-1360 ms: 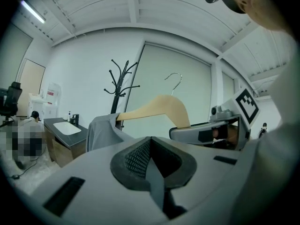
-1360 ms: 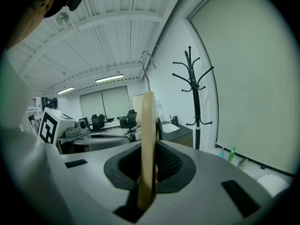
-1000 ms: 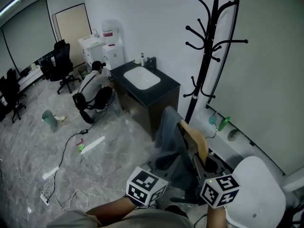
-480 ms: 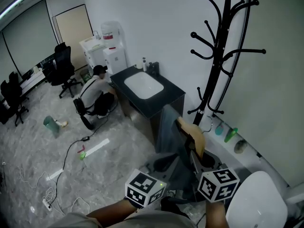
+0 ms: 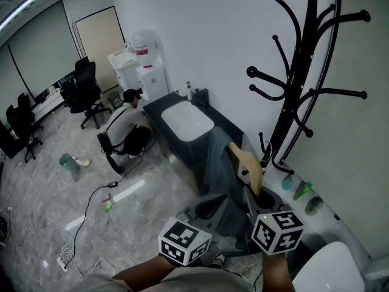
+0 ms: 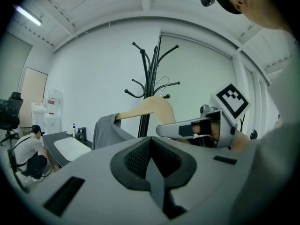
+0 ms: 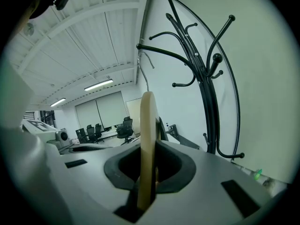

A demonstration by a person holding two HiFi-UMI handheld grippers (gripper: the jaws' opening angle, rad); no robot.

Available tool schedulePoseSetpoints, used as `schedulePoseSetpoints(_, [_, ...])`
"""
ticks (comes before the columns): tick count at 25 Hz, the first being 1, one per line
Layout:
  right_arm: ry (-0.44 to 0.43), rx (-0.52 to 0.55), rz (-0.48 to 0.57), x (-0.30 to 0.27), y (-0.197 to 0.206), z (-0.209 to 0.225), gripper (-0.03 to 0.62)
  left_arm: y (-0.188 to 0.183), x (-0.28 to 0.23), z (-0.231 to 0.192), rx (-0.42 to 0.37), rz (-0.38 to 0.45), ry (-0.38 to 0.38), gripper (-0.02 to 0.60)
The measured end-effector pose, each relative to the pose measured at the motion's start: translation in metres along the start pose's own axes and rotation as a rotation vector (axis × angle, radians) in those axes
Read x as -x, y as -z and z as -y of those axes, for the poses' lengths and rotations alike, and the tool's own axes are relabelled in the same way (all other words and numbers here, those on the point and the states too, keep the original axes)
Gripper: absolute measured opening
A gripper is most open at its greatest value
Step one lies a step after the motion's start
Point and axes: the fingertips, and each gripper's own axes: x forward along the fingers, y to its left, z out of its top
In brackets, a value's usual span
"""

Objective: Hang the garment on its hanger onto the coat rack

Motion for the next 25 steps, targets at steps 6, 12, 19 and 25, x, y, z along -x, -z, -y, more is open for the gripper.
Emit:
schedulePoseSetpoints(6, [0.059,-0.004,0.026,-0.055,-0.024,0.03,0.054,-0.005,-0.04,-0.037,-0.006,0.0,0.051,0.005])
schedulePoseSetpoints(12, [0.198,-0.02,0.056,-0.11,-0.057,0.057,0.054,-0.025,-0.073,-0.077,-0.027,-0.007,0.176,0.005])
schedulePoseSetpoints(19, [0.347,-0.043,0.069,-0.158,-0.067,0.088,0.054,-0.031,-0.098,-0.121,-0.027,-0.023,0.281,0.005])
schedulePoseSetpoints(25, [0.427,-0.07,0.011,-0.18,-0.054,0.116,0.054,-0.033,-0.115,-0.135,-0.017,-0.036,0.344,0.005])
